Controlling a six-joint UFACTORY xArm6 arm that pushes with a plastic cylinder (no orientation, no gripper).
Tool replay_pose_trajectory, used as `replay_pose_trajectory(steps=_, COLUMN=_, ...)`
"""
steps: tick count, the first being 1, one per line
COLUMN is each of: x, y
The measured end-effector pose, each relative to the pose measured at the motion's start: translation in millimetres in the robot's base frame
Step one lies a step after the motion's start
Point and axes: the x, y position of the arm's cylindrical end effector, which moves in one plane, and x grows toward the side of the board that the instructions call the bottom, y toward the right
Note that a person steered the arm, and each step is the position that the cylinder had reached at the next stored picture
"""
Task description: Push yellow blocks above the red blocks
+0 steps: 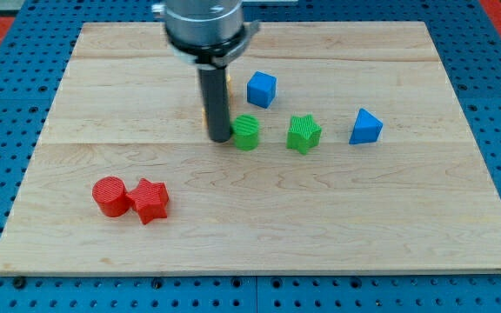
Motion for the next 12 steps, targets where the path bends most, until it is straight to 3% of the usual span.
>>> replay_pose_trajectory(steps=1, x=-27, y=24)
replay_pose_trajectory(steps=3, x=-97, y=8)
replay_pose_trajectory(steps=4, x=-114, y=-42)
replay_pose_trajectory(steps=5, x=-72, y=-44)
replay_pose_trajectory(steps=7, x=-46, y=6)
replay_pose_trajectory(steps=8, x=-4, y=-28)
replay_pose_trajectory(steps=10, x=9, y=-75)
replay_pose_trajectory(steps=11, x=54, y=-14)
replay_pose_trajectory(steps=12, x=84, y=-4)
